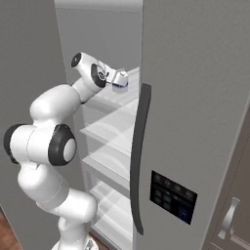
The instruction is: Take a sugar cube from the saucer and place it inside the coffee. Then, grab milk from the fridge and place it next to the coffee on the counter to sweeten the coffee.
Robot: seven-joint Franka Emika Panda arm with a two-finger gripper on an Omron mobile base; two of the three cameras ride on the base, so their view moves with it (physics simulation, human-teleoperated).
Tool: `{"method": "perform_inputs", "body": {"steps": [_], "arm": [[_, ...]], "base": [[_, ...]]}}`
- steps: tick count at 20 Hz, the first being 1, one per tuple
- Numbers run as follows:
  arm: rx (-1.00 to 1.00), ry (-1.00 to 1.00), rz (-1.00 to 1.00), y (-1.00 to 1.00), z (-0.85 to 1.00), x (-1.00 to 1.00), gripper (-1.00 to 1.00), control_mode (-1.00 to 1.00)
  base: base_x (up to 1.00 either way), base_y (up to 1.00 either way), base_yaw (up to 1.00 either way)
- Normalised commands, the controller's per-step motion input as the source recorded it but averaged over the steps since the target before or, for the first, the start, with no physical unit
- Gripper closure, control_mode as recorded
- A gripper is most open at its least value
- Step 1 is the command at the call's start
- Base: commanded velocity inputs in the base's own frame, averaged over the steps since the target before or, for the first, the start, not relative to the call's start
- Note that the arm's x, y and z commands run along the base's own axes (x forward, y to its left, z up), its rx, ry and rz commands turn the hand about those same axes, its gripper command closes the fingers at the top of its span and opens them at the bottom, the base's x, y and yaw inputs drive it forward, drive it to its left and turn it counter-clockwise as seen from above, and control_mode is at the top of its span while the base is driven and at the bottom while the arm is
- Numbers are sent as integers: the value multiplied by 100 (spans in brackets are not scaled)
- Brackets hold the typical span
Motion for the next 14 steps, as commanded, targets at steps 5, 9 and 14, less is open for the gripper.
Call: {"method": "perform_inputs", "body": {"steps": [5,9,14], "arm": [[0,0,0,0,-1,8,100,-100],[0,0,0,0,0,0,100,-100],[0,0,0,-1,0,0,100,-100]], "base": [[0,0,0],[0,0,0],[0,0,0]]}}
